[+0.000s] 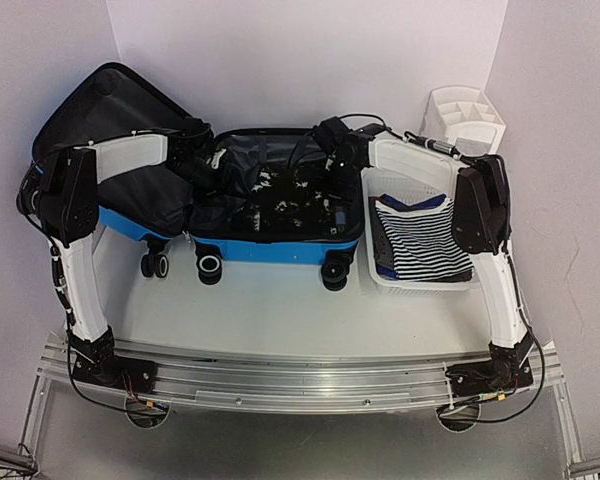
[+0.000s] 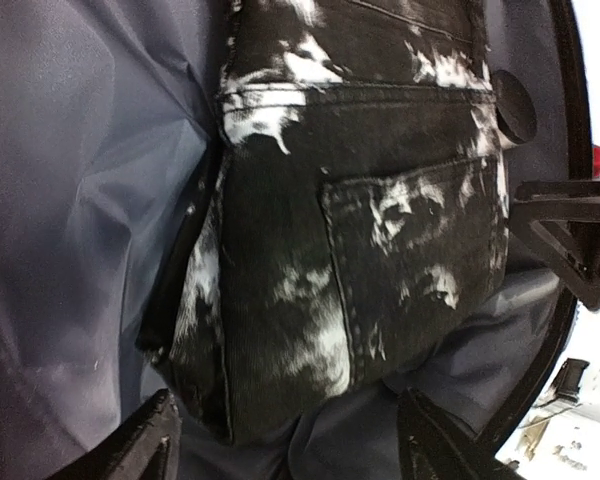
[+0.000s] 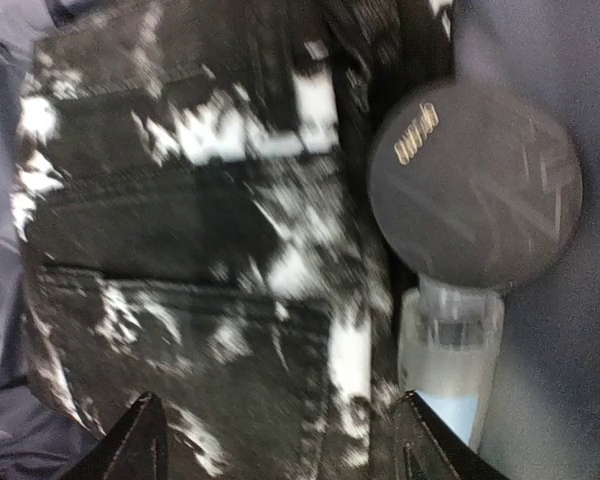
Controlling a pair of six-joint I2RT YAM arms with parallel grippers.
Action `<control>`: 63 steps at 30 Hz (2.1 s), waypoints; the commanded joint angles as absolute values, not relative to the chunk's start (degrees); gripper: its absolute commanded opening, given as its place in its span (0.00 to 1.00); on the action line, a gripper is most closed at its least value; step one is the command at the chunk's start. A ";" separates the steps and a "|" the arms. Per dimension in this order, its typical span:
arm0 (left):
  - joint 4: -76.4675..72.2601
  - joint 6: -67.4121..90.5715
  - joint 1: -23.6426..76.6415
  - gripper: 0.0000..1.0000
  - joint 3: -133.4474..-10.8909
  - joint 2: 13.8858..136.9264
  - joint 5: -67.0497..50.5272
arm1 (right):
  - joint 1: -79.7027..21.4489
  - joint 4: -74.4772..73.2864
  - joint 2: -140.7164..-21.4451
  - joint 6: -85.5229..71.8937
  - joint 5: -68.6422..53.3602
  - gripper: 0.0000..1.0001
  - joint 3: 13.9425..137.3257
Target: Open, take out, and arrange the luggage
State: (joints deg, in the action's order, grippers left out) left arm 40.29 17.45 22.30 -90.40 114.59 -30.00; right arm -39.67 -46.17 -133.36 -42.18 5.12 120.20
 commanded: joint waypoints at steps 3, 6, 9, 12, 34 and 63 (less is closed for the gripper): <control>35.06 20.96 23.63 0.72 -92.74 118.62 -31.91 | -38.10 -46.50 -138.04 -42.49 5.28 0.60 122.72; 35.16 21.26 24.02 0.74 -93.48 120.58 -32.41 | -37.87 -46.46 -139.48 -42.39 4.80 0.61 123.34; 35.48 21.61 24.71 0.75 -95.00 122.91 -33.05 | -37.79 -46.49 -142.79 -41.68 0.89 0.64 126.06; 36.44 22.13 25.44 0.75 -96.59 125.44 -33.95 | -37.79 -46.43 -144.76 -42.67 -1.72 0.68 126.79; 42.47 19.58 27.58 0.01 -111.07 128.19 -39.21 | -37.69 -38.27 -143.79 -45.29 -13.36 0.17 126.99; 54.39 13.48 26.02 0.00 -133.54 118.86 -34.15 | -36.65 -32.44 -139.91 -49.15 -16.39 0.00 140.97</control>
State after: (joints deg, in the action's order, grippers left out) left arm 58.28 14.53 25.67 -127.86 124.65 -31.70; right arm -36.12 -37.54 -143.13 -46.65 -13.69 138.36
